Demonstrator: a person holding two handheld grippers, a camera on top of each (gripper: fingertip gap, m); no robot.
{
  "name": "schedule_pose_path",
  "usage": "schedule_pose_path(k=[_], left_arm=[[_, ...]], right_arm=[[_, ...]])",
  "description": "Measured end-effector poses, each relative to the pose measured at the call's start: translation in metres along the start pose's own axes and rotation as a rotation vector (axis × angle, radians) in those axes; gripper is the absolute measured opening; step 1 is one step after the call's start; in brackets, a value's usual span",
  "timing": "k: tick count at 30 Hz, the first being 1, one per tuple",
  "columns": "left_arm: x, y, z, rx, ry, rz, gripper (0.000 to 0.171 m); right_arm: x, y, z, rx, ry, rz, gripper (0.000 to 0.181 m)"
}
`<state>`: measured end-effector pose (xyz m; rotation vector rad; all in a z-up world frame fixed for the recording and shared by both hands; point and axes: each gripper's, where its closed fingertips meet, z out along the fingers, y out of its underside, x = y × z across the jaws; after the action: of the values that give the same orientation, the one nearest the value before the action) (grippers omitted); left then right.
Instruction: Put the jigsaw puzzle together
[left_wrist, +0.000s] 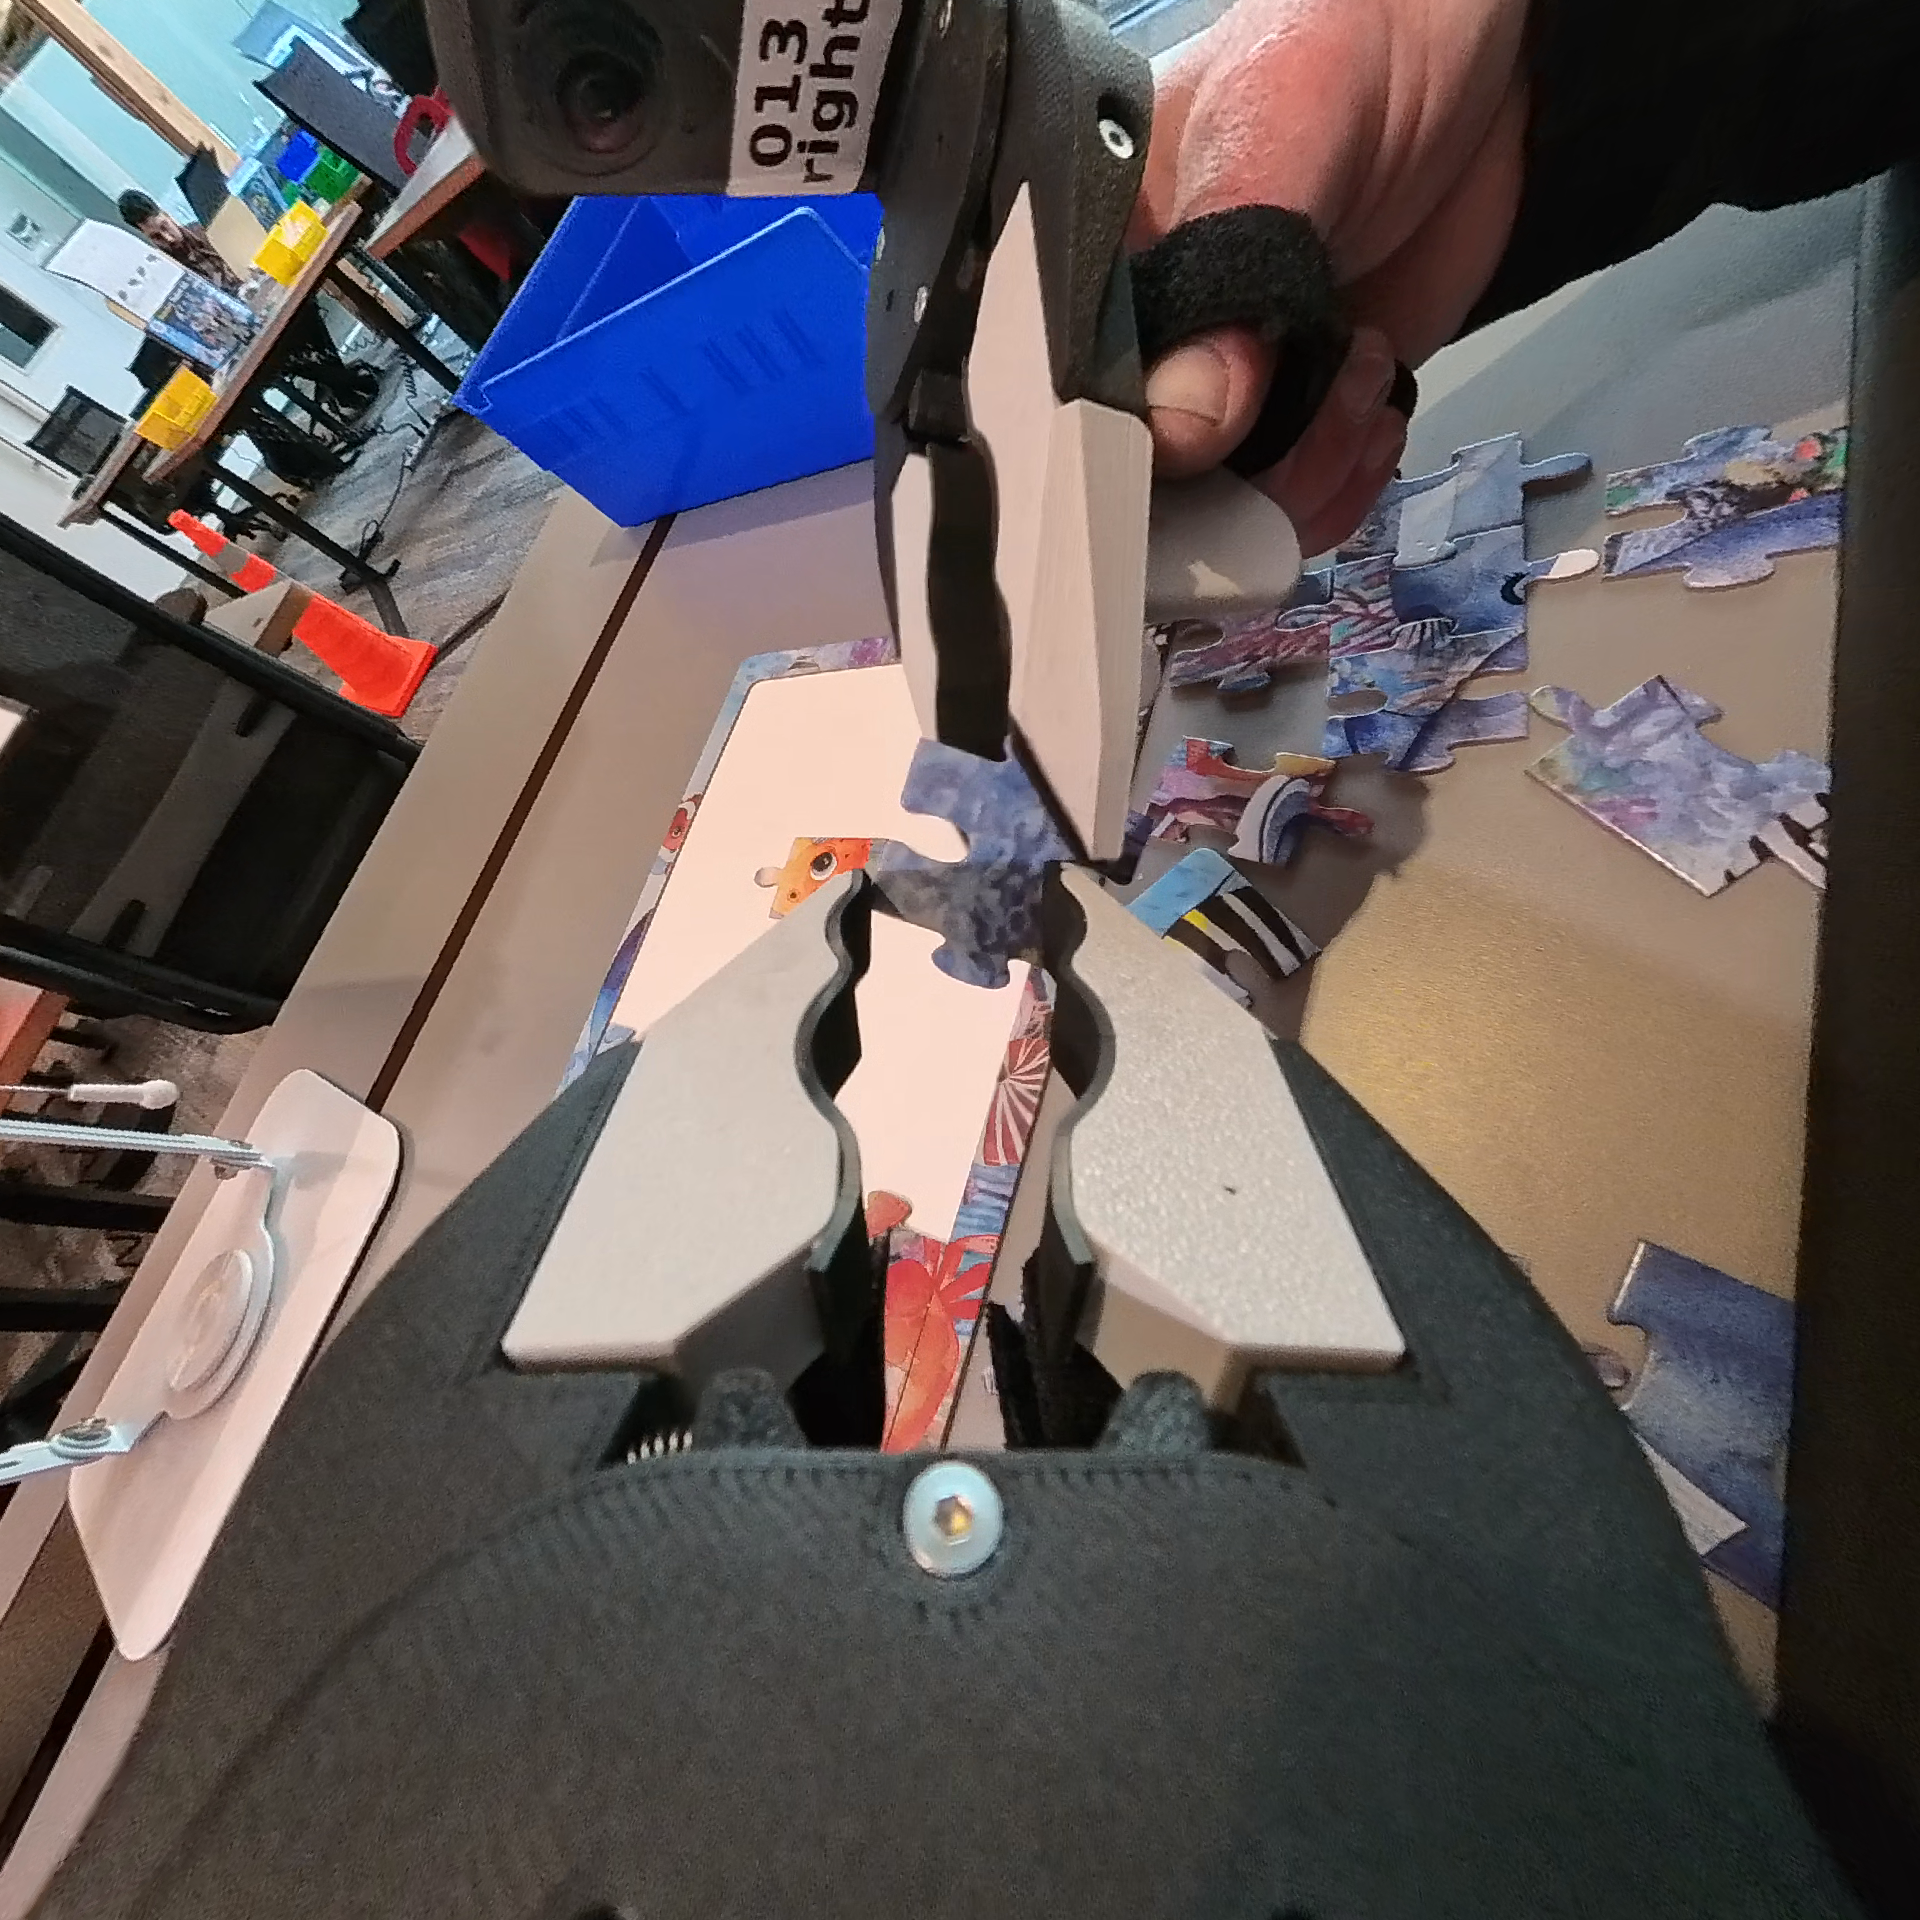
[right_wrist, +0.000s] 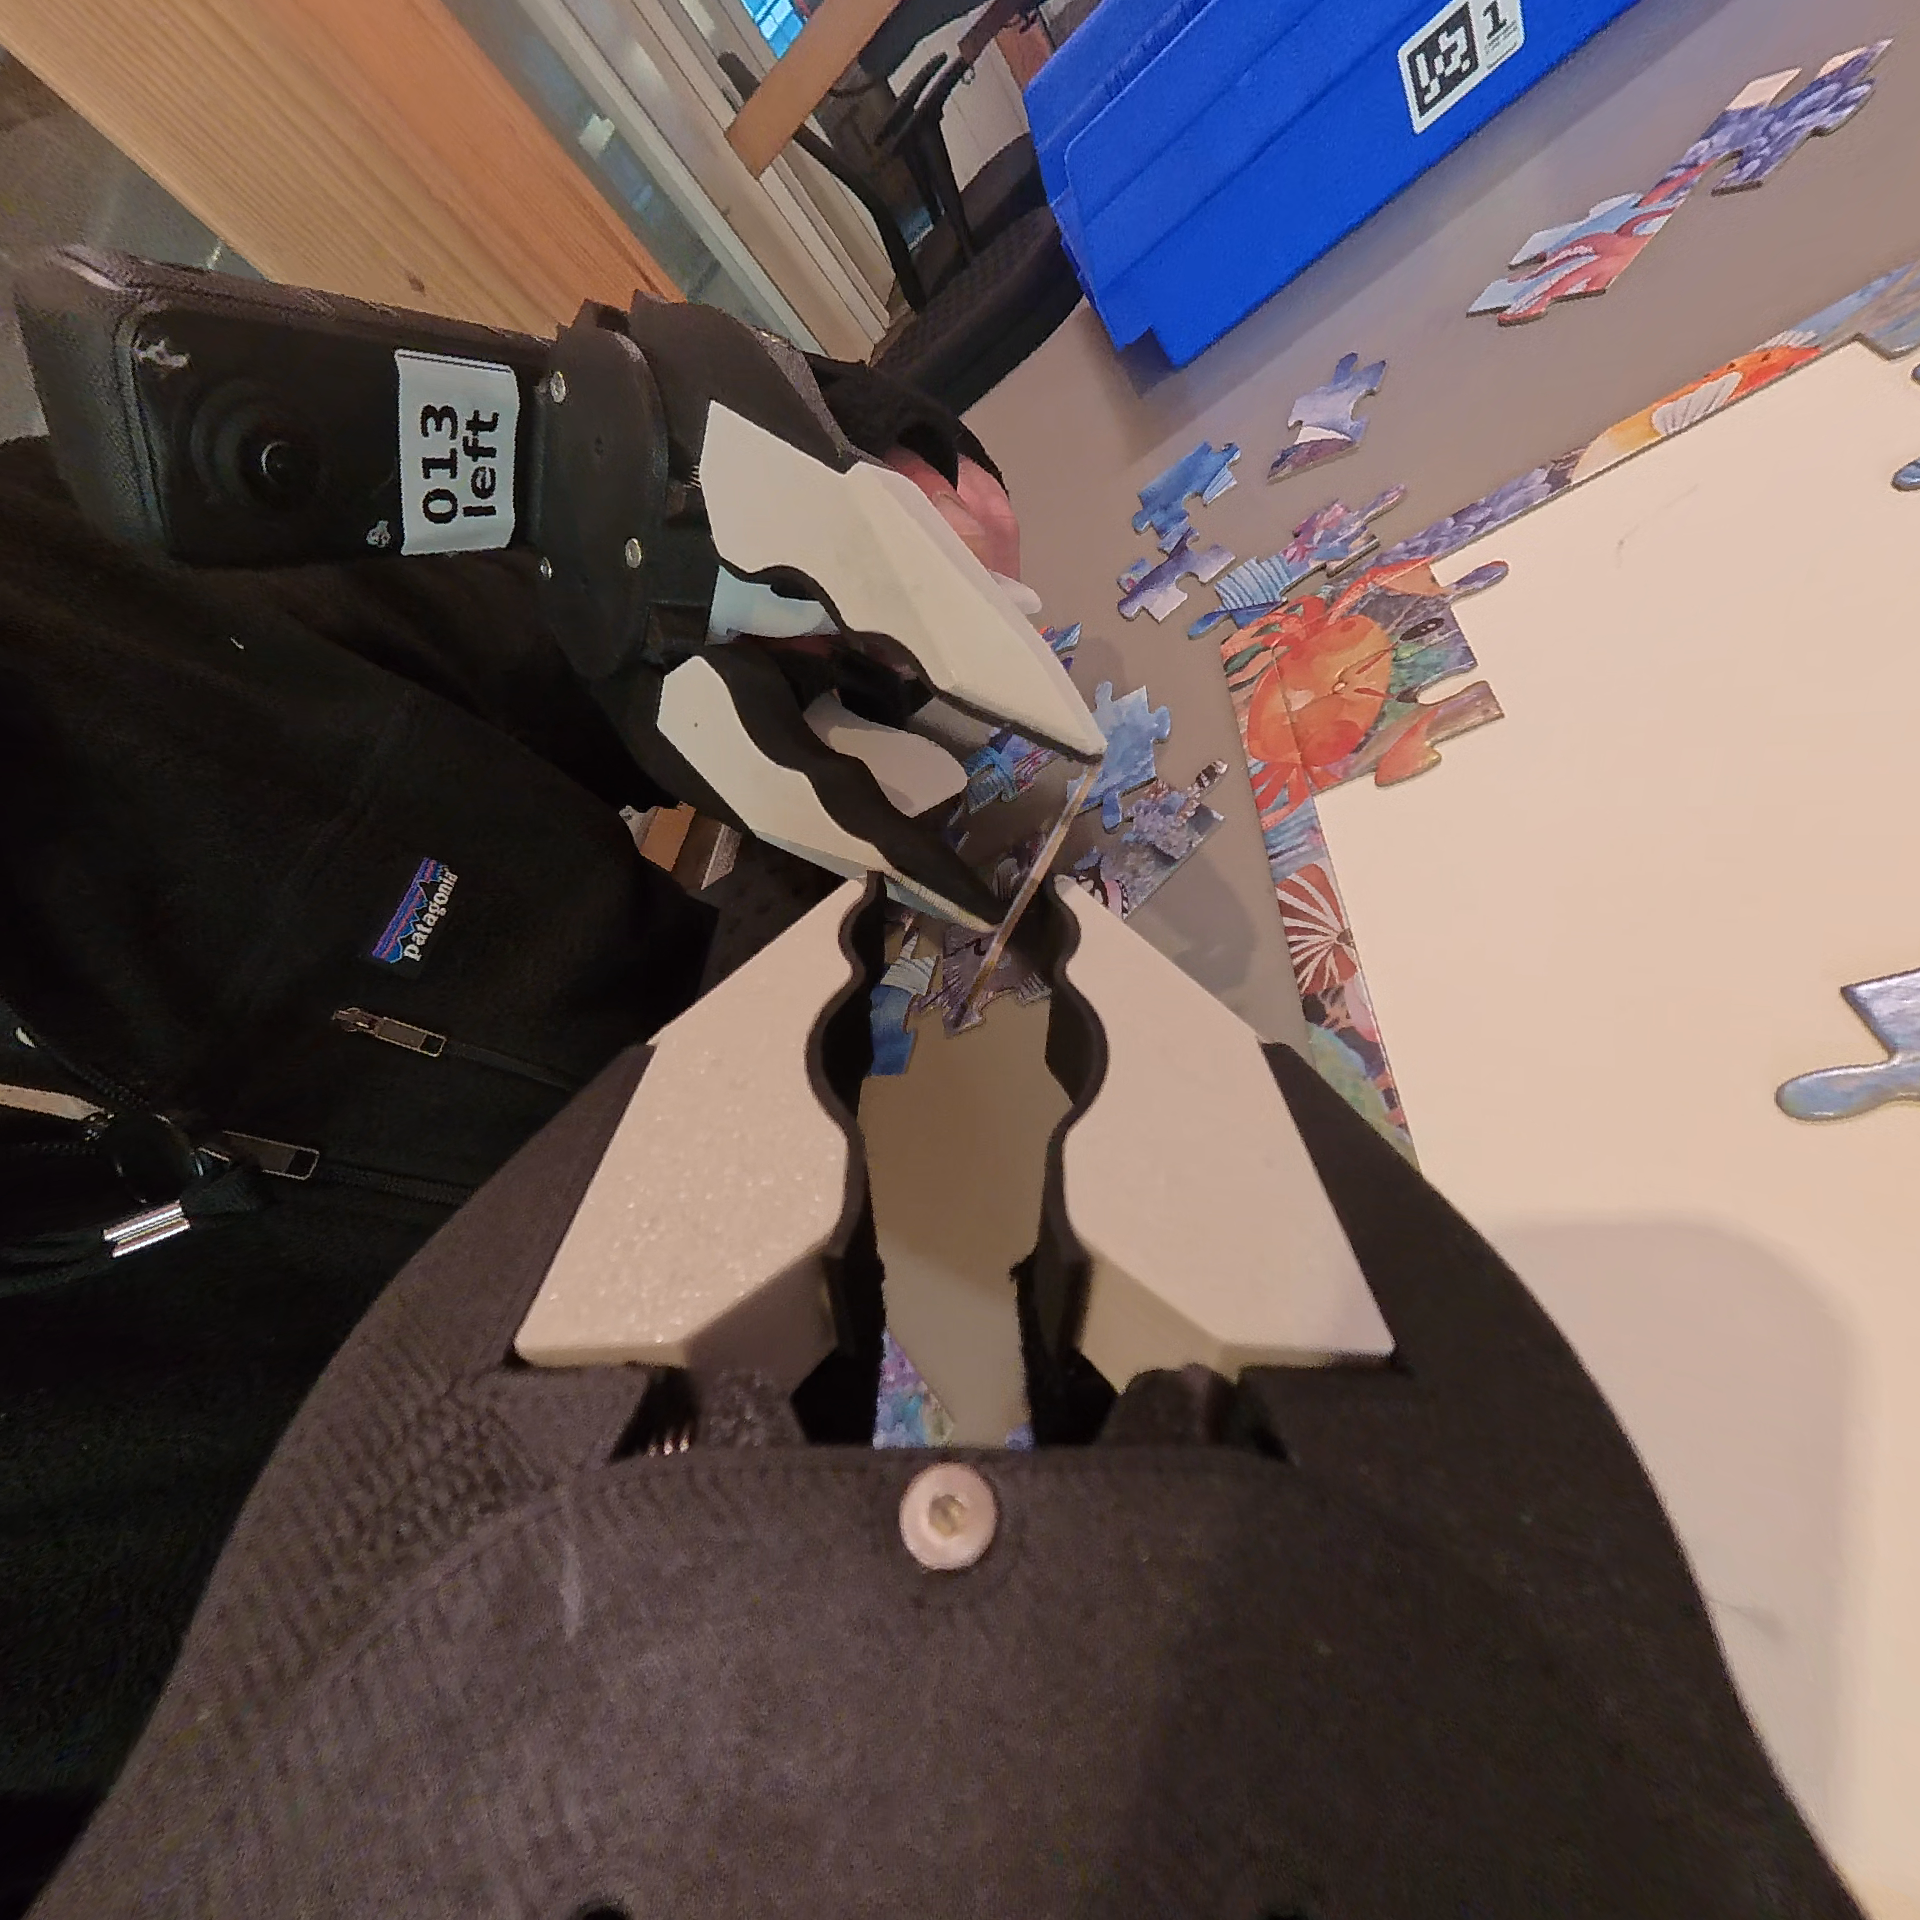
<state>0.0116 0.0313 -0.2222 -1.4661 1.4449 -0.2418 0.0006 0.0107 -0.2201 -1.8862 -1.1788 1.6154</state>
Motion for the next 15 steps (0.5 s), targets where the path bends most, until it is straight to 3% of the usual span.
schedule_pose_path(k=[6,11,15], left_arm=[[-0.0018,0.001,0.0,0.003,-0.002,-0.014,0.032],[-0.0014,-0.0008,-0.0005,0.011,-0.003,-0.016,0.031],[-0.0019,-0.0012,-0.0007,0.015,-0.007,-0.013,0.031]], right_arm=[[-0.0025,0.0033,0.002,-0.018,-0.016,-0.003,0.038],[0.0011,0.007,0.0039,-0.038,0.006,-0.016,0.019],[0.0016,0.0069,0.0031,-0.037,0.006,-0.015,0.017]])
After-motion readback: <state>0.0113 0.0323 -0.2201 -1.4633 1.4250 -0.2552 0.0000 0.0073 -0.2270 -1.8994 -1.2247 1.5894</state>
